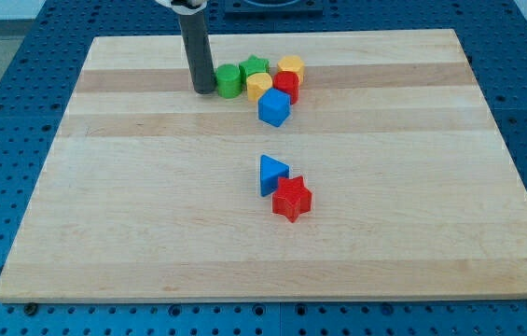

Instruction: Push the red star up a bit

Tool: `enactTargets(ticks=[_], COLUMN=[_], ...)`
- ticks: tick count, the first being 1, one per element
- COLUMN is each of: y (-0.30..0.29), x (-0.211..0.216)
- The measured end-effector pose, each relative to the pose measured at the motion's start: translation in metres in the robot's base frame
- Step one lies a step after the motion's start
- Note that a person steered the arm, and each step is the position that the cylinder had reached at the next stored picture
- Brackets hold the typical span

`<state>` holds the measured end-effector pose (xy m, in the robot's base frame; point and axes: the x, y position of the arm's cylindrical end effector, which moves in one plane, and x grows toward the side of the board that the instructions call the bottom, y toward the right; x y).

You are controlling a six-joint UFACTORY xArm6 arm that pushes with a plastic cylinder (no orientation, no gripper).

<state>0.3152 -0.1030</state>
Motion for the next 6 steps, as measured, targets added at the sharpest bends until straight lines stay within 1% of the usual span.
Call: enactTargets(ticks=[1,2,3,4,5,6], y=[-0.018,-0.025,-0.012,0.027,0.073,0.116], x=[0.022,0.090,0.165,0.223,0.231,0.225])
